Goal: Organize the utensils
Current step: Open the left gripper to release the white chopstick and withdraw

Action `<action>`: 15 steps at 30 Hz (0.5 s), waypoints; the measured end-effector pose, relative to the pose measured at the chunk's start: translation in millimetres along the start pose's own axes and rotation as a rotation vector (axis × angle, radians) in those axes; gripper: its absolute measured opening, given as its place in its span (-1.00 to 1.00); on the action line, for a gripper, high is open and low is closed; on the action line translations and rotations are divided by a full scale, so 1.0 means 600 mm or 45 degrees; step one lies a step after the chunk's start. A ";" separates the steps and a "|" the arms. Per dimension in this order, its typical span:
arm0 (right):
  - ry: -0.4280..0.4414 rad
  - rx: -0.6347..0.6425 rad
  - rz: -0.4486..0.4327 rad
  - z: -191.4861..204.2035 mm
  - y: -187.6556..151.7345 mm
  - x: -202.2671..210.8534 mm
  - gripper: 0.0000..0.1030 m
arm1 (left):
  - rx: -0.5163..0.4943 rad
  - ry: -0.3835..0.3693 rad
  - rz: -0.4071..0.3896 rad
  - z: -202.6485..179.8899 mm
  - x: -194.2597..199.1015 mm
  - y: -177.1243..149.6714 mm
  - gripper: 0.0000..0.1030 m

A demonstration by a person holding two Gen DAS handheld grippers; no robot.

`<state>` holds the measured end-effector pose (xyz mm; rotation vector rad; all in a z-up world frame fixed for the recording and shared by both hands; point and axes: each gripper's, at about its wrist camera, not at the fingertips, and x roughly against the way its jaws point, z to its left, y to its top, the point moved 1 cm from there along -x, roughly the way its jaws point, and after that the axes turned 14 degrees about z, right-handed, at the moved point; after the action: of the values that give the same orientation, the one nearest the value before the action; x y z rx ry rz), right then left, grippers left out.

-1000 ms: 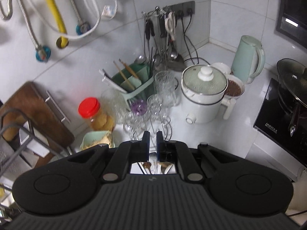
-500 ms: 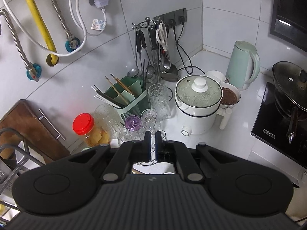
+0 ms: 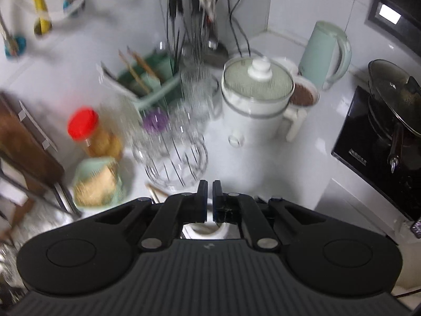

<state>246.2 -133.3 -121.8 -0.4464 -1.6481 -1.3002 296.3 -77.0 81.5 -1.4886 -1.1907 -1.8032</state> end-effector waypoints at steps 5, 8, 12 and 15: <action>-0.001 -0.003 -0.004 0.001 0.000 0.001 0.65 | 0.104 -0.082 0.096 0.024 -0.047 -0.032 -0.92; -0.005 -0.014 -0.019 0.002 -0.004 0.003 0.65 | 0.130 -0.098 0.091 0.032 -0.058 -0.049 -0.92; -0.010 -0.023 -0.028 0.002 -0.006 0.004 0.65 | 0.145 -0.094 0.042 0.038 -0.062 -0.075 -0.91; -0.017 -0.033 -0.027 0.004 -0.004 0.003 0.65 | 0.206 -0.119 0.007 0.039 -0.073 -0.110 -0.91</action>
<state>242.5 -132.6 -121.5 -0.4552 -1.6529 -1.3382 265.5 -30.9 20.3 -1.4948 -1.3423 -1.6073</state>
